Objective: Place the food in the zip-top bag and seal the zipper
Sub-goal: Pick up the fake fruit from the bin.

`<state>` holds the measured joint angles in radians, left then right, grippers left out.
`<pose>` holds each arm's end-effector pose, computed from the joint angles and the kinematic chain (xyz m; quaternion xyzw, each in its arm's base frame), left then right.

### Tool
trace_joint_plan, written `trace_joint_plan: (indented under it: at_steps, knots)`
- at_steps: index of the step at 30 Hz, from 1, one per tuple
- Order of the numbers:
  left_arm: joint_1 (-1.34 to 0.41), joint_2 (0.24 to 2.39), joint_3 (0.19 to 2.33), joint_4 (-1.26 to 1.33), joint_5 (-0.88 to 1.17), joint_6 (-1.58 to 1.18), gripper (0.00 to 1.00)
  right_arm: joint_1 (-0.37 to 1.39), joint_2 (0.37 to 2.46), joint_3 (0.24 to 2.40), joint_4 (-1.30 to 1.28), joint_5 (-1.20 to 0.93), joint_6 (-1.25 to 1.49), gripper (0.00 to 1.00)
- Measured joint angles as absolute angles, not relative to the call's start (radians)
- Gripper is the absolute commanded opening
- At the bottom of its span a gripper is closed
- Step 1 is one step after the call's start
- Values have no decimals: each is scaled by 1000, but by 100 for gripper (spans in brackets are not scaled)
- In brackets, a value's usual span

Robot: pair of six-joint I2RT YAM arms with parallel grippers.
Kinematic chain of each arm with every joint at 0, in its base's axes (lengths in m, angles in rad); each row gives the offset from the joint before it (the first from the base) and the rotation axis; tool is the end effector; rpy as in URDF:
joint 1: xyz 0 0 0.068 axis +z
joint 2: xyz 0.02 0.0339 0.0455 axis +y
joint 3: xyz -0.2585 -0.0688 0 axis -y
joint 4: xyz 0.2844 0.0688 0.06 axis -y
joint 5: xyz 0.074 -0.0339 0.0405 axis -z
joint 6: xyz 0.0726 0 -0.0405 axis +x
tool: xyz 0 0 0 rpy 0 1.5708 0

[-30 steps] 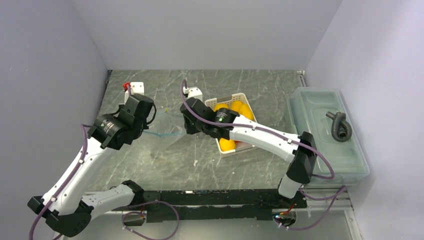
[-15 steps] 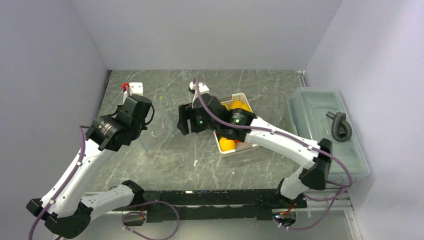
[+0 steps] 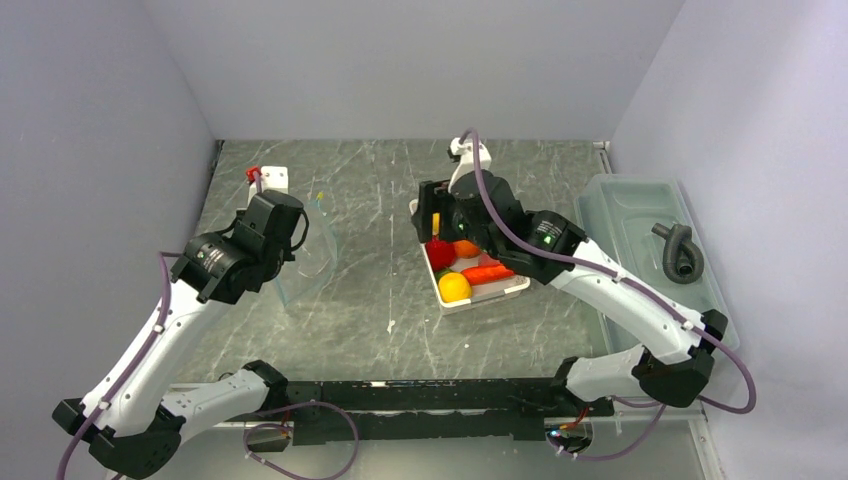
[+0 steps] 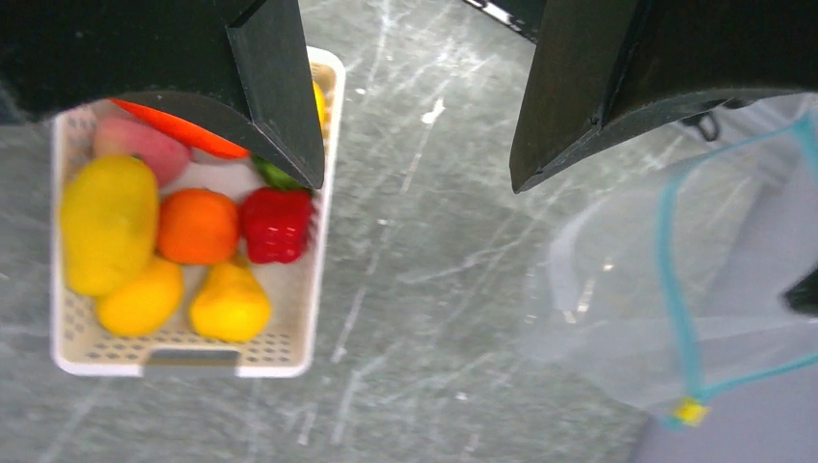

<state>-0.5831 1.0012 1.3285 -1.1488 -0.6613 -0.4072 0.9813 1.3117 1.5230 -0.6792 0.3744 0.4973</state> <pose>0.2082 -0.0839 0.3833 -0.0410 0.8873 0.1014 0.4481 0.2142 0.2725 0.4178 -0.1059 0.8359 0.2297 0.4872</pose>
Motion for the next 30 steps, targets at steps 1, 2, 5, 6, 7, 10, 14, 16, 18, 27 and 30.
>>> trace_joint_plan:
  at_steps: [1,2,5,6,7,10,14,16,18,27,30]
  knots:
    - [-583,1001,1328,-1148,-659,-405,0,963,1306,1511,-691,376,496,74]
    - [-583,1001,1328,-1148,-659,-405,0,947,1303,1499,-697,376,495,74]
    - [-583,1001,1328,-1148,-655,-404,0,874,1286,1428,-719,358,493,75]
    - [-583,1001,1328,-1148,-653,-405,0,850,1283,1402,-725,353,493,75]
    - [-583,1001,1328,-1148,-652,-405,0,829,1280,1377,-732,347,493,75]
    - [-583,1001,1328,-1148,-651,-405,0,790,1272,1301,-741,328,493,75]
    - [-583,995,1328,-1149,-649,-408,0,768,1262,1213,-747,291,493,75]
    - [-583,993,1328,-1150,-649,-410,0,757,1262,1182,-746,272,493,75]
    - [-583,993,1328,-1155,-650,-413,0,743,1262,1155,-745,253,491,75]
    - [-583,1012,1335,-1187,-641,-425,0,708,1307,1083,-690,186,485,72]
    - [-583,1012,1335,-1186,-640,-428,0,705,1334,1076,-671,167,482,71]
